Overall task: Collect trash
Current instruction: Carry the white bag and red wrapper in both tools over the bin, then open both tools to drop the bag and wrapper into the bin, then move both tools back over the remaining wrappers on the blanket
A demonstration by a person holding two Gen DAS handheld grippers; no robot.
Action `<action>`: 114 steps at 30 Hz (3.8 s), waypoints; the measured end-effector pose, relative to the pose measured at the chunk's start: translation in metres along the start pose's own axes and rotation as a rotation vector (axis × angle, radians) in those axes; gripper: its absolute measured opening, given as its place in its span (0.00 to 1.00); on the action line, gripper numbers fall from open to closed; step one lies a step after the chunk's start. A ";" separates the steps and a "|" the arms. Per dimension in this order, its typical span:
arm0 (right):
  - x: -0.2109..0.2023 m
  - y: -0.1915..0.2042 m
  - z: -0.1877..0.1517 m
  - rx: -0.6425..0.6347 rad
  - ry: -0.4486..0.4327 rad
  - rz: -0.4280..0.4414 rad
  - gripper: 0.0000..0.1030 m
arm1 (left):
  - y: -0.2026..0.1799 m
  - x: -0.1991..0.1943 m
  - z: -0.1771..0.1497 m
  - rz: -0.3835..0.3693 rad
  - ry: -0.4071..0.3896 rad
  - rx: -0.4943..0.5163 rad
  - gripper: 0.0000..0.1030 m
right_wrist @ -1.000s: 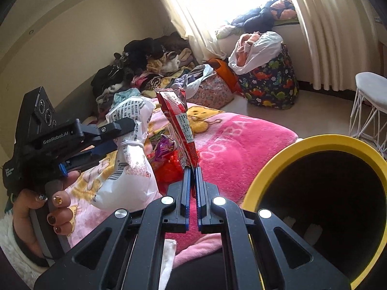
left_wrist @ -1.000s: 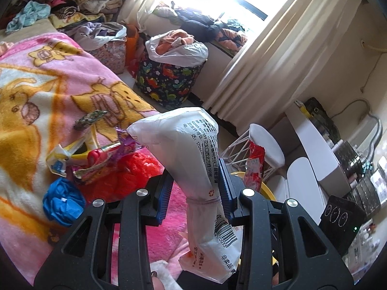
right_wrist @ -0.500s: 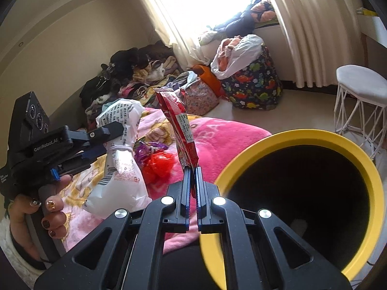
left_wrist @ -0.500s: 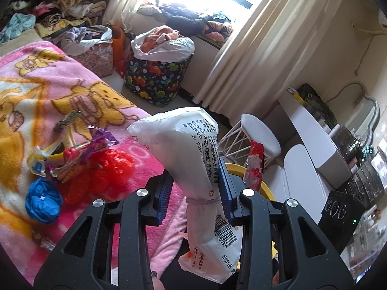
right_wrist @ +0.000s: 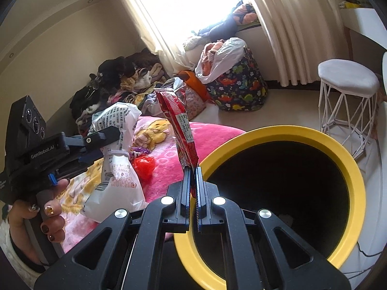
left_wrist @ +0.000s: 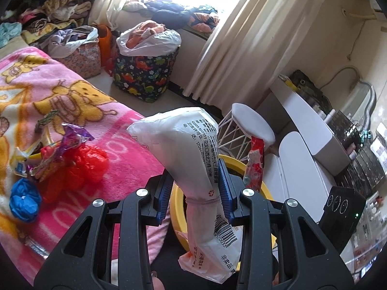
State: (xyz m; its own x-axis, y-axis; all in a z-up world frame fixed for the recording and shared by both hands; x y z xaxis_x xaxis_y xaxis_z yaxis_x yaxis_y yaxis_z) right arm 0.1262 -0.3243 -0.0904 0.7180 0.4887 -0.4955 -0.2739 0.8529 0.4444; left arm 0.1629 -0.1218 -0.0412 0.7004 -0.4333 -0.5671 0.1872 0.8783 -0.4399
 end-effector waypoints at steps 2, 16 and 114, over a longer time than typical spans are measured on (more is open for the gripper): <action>-0.003 -0.007 0.000 0.009 -0.004 -0.009 0.04 | -0.004 0.004 -0.001 -0.004 0.006 0.008 0.28; -0.011 -0.042 -0.003 0.082 -0.012 -0.103 0.04 | -0.027 0.031 -0.016 -0.037 0.061 0.061 0.28; 0.099 0.103 0.017 -0.159 0.157 0.014 0.71 | 0.139 -0.055 0.025 0.299 -0.173 -0.084 0.89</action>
State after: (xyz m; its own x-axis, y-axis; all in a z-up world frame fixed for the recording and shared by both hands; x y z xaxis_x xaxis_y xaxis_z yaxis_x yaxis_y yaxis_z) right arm 0.1802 -0.1913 -0.0811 0.6080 0.5130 -0.6059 -0.3899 0.8577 0.3350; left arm 0.1682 0.0292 -0.0537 0.8231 -0.1128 -0.5566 -0.0956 0.9385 -0.3316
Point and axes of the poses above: each gripper's, at about its wrist camera, not at the fingertips, and x roughly the way its jaws point, y to its left, z to its top, the point moved 2 cm from there along x, roughly the way its jaws point, and after that the axes turned 1 degree about -y, right-handed, at the moved point
